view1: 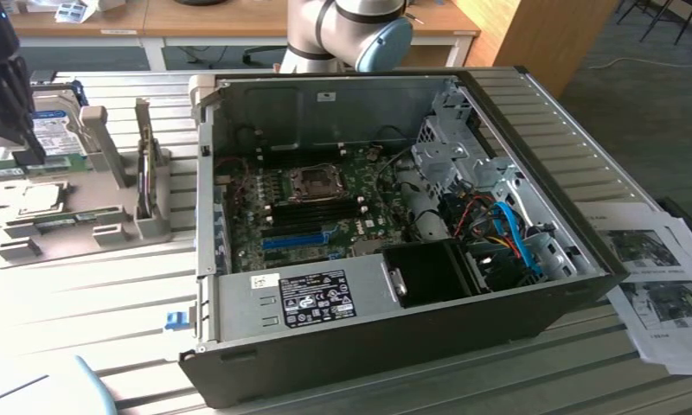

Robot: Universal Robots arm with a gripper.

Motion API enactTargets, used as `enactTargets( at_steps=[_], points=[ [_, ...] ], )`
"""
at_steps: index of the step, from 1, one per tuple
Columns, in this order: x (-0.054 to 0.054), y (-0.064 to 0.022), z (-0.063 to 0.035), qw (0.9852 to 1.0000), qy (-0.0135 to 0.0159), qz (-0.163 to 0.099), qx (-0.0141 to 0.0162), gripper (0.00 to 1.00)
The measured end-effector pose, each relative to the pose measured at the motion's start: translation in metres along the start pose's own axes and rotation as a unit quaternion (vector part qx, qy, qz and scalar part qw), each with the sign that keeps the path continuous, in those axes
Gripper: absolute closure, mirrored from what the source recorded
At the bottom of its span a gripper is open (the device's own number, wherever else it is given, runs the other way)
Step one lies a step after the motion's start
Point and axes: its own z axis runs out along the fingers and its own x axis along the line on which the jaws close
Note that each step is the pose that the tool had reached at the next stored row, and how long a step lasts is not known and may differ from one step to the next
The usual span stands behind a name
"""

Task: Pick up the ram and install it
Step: 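Pick up the ram and move it above insertion slot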

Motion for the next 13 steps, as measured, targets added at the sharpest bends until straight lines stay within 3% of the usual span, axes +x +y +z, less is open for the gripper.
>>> enactTargets(
  at_steps=[13],
  points=[
    [0.001,0.0002,-0.0243,1.0,0.0004,0.0,-0.0019,0.89]
  ],
)
